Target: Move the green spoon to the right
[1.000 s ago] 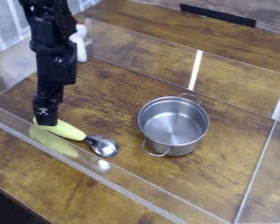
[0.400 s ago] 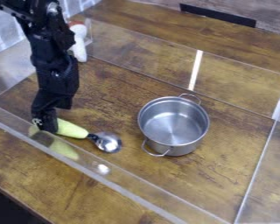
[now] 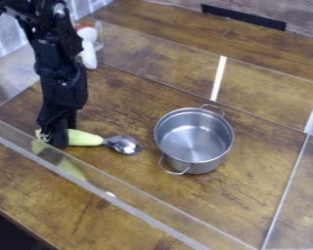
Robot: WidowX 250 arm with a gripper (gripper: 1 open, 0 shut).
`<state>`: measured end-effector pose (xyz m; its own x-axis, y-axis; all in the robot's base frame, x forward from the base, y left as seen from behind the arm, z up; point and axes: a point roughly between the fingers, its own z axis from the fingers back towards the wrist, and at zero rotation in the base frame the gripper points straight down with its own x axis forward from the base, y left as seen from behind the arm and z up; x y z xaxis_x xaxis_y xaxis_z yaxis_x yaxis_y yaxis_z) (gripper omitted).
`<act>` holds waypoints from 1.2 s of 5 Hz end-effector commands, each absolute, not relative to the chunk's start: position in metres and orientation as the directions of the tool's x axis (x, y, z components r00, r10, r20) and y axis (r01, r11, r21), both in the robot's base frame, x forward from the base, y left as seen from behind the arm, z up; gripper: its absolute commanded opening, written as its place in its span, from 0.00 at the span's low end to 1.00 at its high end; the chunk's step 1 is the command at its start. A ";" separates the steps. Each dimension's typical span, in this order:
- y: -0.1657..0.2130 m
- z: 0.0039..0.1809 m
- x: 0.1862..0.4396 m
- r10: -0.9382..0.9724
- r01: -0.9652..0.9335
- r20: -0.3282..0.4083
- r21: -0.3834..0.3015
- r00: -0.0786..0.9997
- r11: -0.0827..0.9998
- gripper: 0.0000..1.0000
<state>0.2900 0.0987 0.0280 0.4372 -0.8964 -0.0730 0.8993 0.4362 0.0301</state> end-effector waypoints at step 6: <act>0.126 0.043 0.298 -0.887 0.886 -0.019 0.045 0.462 0.461 0.00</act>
<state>0.2953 0.1173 0.0268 0.4487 -0.8935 -0.0205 0.8936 0.4489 -0.0071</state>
